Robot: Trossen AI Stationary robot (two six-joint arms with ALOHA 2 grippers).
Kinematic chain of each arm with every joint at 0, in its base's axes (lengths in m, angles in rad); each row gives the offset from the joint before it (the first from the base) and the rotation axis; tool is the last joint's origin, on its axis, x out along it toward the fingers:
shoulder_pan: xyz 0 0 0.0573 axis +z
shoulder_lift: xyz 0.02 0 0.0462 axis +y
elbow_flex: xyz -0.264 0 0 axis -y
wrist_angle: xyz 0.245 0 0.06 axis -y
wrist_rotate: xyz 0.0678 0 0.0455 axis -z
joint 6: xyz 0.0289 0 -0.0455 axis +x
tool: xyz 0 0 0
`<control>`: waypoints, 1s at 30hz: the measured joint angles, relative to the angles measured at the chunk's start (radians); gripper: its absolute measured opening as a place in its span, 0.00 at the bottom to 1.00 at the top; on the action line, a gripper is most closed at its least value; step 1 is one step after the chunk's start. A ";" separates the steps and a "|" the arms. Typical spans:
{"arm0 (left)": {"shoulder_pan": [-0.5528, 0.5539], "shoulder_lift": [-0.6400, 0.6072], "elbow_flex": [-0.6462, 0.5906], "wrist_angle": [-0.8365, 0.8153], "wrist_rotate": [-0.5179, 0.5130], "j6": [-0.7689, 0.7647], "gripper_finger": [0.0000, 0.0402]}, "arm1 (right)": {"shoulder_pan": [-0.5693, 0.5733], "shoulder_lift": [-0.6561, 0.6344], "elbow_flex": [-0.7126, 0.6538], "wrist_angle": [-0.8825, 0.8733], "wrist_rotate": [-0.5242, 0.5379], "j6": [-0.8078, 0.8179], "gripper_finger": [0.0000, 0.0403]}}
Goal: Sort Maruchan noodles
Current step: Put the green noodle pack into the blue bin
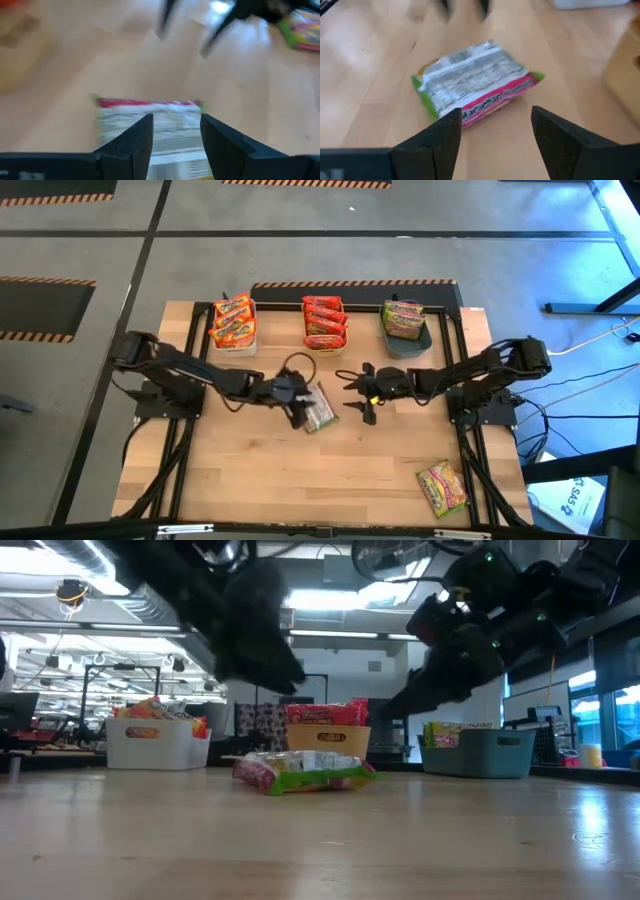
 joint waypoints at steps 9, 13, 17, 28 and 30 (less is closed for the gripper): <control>0.006 -0.081 -0.045 -0.212 -0.312 0.055 0.39 | 0.011 0.165 0.005 0.177 -0.075 0.008 0.56; 0.030 -0.003 -0.095 -0.077 -0.287 0.077 0.39 | 0.043 0.226 0.005 0.220 -0.037 0.026 0.56; 0.039 0.066 -0.110 0.001 -0.254 0.075 0.39 | 0.072 0.261 0.010 0.220 0.018 0.031 0.56; 0.039 0.154 -0.107 0.079 -0.217 0.072 0.39 | 0.119 0.377 0.068 0.222 0.092 0.010 0.56; 0.039 0.158 -0.107 0.087 -0.204 0.072 0.39 | 0.130 0.387 0.084 0.221 0.093 -0.007 0.56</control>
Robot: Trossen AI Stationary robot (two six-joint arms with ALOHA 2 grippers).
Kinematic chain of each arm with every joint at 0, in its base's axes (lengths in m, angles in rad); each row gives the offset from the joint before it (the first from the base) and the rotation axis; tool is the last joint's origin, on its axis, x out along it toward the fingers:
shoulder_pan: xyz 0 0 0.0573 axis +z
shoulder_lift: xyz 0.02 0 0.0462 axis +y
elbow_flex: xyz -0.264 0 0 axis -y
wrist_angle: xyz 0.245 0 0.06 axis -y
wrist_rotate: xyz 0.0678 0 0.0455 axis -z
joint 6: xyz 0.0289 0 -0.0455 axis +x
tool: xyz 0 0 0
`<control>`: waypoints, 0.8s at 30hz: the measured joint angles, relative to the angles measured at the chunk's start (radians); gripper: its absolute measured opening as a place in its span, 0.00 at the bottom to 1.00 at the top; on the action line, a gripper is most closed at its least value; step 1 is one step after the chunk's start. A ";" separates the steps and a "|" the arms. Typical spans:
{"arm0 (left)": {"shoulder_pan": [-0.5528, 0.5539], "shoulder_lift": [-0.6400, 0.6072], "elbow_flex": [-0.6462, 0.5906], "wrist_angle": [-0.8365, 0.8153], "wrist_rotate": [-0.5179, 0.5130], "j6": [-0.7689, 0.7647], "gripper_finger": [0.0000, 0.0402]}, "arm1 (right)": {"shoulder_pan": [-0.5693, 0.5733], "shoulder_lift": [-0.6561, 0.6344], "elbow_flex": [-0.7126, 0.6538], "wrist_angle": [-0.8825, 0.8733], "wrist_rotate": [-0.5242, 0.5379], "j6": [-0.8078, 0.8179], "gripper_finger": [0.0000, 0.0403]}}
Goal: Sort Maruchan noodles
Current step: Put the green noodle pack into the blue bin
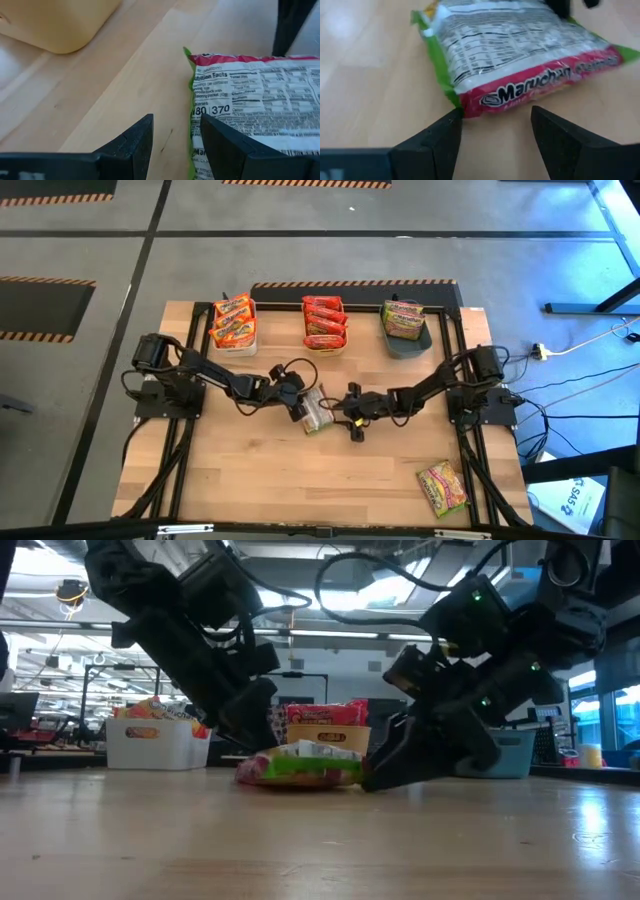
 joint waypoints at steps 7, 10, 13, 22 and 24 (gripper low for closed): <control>0.000 0.000 -0.001 0.009 0.016 -0.026 0.39 | 0.016 0.003 0.051 -0.004 -0.002 -0.081 0.56; -0.002 0.000 -0.001 0.009 0.017 -0.046 0.39 | 0.016 0.003 0.084 -0.003 0.000 -0.103 0.56; -0.002 0.000 -0.002 0.006 0.035 -0.047 0.39 | 0.016 0.003 0.109 -0.010 0.034 -0.127 0.56; -0.028 -0.006 -0.003 0.006 0.058 -0.091 0.39 | 0.018 -0.003 0.183 -0.003 0.139 -0.178 0.56; -0.037 -0.004 -0.004 0.022 0.084 -0.102 0.39 | 0.017 -0.015 0.201 0.005 0.133 -0.182 0.56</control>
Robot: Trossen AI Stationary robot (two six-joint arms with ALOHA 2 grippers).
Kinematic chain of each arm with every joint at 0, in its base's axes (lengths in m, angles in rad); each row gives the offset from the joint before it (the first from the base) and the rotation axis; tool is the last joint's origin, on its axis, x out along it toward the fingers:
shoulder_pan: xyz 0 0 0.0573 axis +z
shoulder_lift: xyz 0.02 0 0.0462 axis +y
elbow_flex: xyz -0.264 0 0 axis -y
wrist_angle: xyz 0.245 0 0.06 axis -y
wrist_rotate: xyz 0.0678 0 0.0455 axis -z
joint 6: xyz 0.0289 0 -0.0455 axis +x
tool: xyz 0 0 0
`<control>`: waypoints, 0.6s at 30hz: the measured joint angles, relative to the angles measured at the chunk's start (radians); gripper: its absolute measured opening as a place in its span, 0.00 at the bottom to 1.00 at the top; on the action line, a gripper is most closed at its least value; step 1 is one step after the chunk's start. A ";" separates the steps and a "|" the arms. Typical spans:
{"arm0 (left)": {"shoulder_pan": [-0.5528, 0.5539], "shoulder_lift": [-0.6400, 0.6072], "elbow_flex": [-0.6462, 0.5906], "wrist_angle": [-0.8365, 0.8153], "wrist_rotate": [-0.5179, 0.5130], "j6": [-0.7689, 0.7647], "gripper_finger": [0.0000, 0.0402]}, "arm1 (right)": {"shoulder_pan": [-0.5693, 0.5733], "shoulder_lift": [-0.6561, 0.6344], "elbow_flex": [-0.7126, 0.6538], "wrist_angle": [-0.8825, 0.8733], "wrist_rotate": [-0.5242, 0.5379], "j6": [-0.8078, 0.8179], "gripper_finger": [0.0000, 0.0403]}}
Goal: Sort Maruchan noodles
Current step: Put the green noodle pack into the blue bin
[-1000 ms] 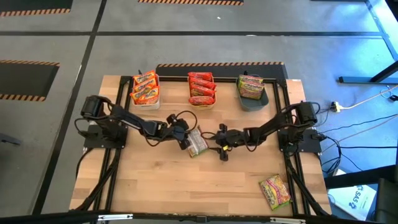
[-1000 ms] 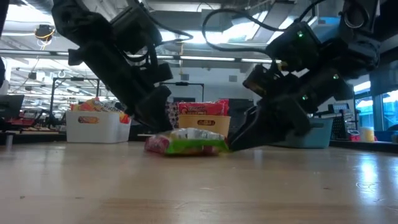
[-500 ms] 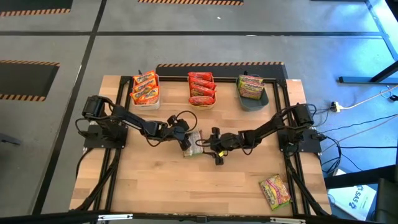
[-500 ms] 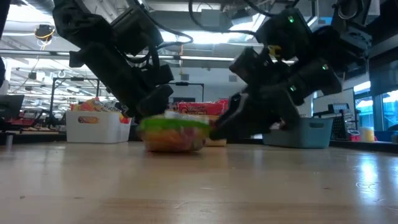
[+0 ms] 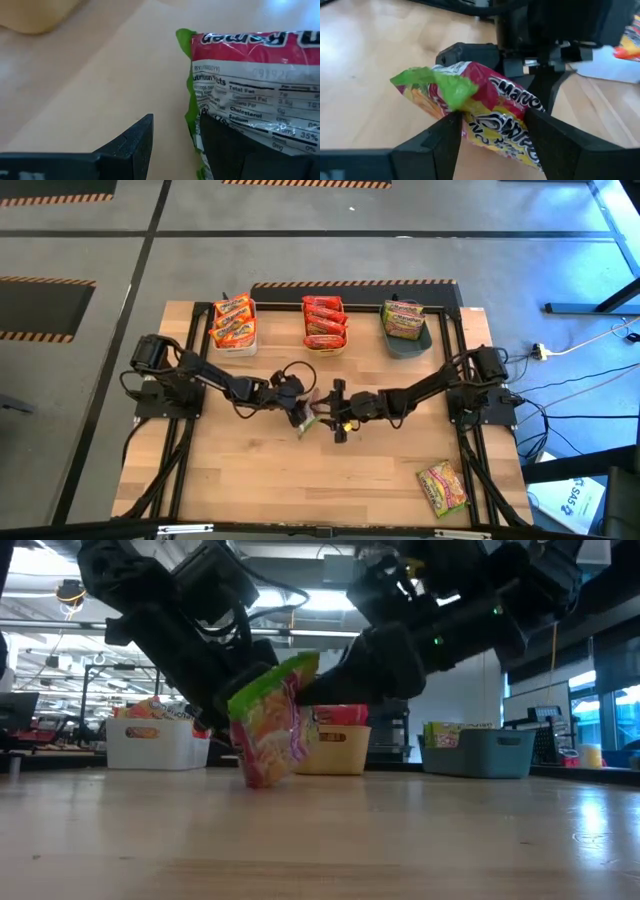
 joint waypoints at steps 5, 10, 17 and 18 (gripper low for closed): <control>-0.010 -0.008 0.000 0.018 0.054 -0.004 0.39 | 0.000 -0.039 0.014 -0.031 -0.028 0.001 0.56; -0.014 -0.050 0.006 0.000 0.133 0.012 0.39 | -0.013 -0.068 0.047 -0.012 0.074 0.002 0.56; -0.036 -0.263 0.004 -0.238 0.113 -0.002 0.39 | -0.007 -0.061 0.056 -0.071 0.014 0.002 0.56; -0.041 -0.286 0.006 -0.272 0.106 -0.010 0.39 | -0.008 -0.060 0.054 -0.084 0.009 0.002 0.56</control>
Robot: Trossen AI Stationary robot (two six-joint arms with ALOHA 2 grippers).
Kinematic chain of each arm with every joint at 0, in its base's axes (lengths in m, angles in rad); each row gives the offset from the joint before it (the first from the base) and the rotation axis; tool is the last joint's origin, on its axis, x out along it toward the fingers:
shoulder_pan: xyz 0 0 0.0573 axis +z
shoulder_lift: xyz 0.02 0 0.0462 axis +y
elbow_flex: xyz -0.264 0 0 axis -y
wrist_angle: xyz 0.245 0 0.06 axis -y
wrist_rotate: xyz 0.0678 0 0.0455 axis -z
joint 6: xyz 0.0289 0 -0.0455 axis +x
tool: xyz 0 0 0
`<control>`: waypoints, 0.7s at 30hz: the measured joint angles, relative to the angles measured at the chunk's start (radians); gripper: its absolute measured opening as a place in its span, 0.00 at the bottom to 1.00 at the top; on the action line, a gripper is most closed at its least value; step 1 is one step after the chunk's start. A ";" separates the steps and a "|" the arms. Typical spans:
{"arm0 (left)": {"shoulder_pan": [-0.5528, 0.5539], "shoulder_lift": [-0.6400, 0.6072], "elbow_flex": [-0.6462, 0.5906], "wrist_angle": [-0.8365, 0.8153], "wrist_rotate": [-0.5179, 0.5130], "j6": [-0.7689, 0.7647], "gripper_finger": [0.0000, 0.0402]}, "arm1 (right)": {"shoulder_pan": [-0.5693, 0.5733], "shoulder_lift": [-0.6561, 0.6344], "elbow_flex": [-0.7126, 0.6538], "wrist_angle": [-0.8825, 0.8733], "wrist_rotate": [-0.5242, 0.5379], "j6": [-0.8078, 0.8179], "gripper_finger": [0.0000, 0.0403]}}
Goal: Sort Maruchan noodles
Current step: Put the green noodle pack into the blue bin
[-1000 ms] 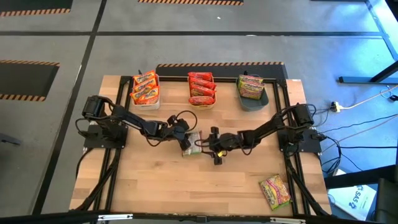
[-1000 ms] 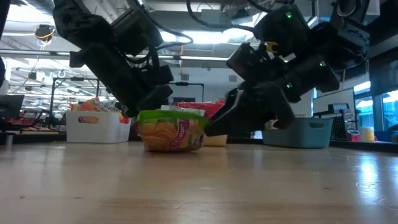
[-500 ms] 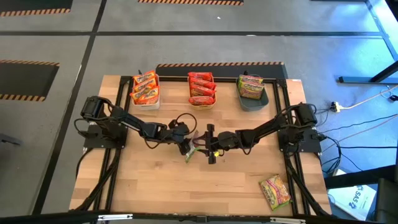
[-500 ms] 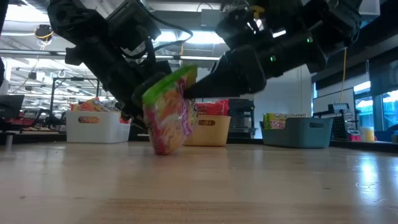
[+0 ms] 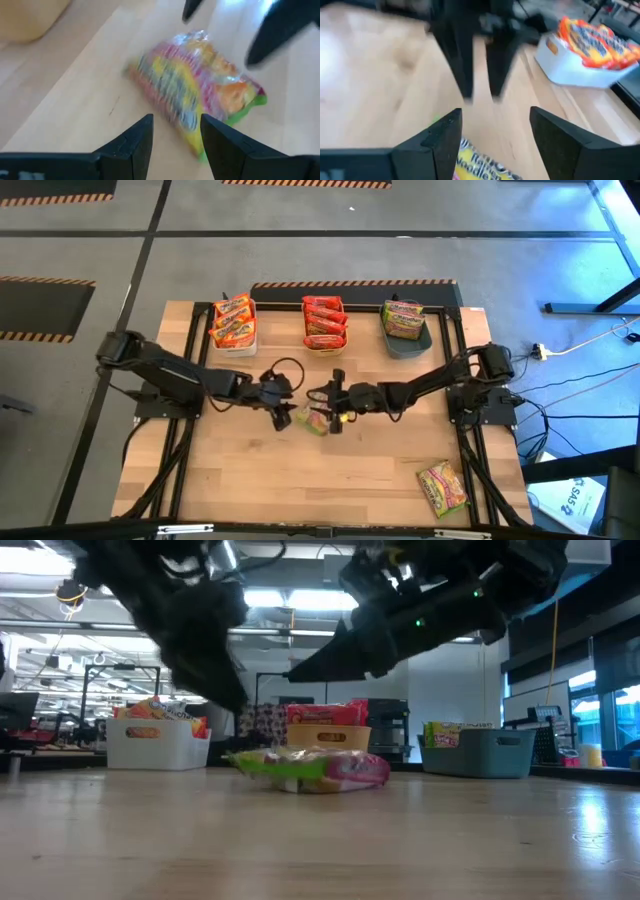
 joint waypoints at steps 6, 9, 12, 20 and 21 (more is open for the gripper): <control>-0.053 -0.093 -0.004 -0.091 -0.092 -0.065 0.39 | 0.004 0.000 -0.002 -0.043 0.002 0.000 0.56; -0.088 -0.069 -0.003 0.017 -0.133 -0.056 0.39 | 0.004 -0.028 0.006 -0.112 0.017 0.005 0.56; -0.117 0.003 -0.003 0.176 -0.135 -0.017 0.39 | -0.002 -0.080 0.005 -0.298 0.110 0.036 0.56; -0.125 0.270 0.003 0.472 -0.046 0.031 0.39 | -0.085 -0.112 0.001 -0.623 0.110 0.166 0.56; -0.120 0.293 0.006 0.460 -0.017 0.014 0.39 | -0.089 -0.104 0.002 -0.619 0.085 0.168 0.56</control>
